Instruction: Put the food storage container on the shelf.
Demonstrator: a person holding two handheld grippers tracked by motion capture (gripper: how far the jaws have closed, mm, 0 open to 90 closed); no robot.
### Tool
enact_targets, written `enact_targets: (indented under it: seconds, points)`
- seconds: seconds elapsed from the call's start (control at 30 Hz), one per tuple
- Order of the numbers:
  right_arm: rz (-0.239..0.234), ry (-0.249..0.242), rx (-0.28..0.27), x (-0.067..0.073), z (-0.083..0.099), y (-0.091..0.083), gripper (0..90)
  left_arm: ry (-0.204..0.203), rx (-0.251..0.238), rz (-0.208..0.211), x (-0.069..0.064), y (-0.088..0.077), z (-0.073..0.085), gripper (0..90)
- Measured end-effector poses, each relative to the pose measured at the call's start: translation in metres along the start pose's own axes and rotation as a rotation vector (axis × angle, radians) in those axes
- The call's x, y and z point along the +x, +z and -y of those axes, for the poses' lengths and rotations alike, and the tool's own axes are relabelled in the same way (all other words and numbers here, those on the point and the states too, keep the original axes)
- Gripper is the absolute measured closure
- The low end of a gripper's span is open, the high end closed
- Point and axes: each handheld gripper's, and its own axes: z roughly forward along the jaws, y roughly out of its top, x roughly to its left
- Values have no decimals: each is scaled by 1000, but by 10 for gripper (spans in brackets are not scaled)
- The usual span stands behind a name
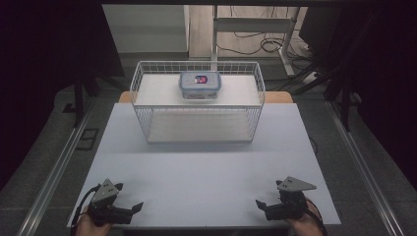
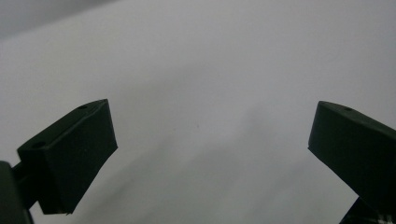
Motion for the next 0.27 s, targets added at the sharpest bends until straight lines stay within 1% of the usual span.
enact_targets:
  seconds: [0.1, 0.2, 0.27]
  points:
    - [-8, 6, 30, -1, 3, 2, 0, -2, 34, 2, 1, 3, 2, 5]
    - [-2, -2, 44, -1, 4, 4, 0, 8, 41, -1, 0, 4, 1, 4]
    - [1, -6, 51, -1, 4, 4, 0, 5, 43, -3, -1, 5, 1, 4]
